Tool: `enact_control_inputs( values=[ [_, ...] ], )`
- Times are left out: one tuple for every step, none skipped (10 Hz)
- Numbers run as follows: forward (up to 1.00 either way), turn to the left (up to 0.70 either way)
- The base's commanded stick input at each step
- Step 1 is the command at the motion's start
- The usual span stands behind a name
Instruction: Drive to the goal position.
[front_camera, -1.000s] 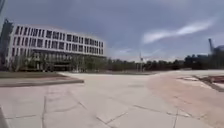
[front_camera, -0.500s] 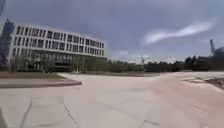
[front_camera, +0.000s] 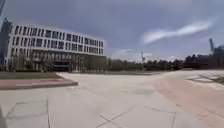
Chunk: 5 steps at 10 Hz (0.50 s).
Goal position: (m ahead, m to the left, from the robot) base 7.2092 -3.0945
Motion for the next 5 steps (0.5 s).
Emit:
enact_control_inputs(
  values=[
    [1.0,0.0],
    [1.0,0.0],
    [1.0,0.0],
    [1.0,0.0],
    [1.0,0.0]
  ],
)
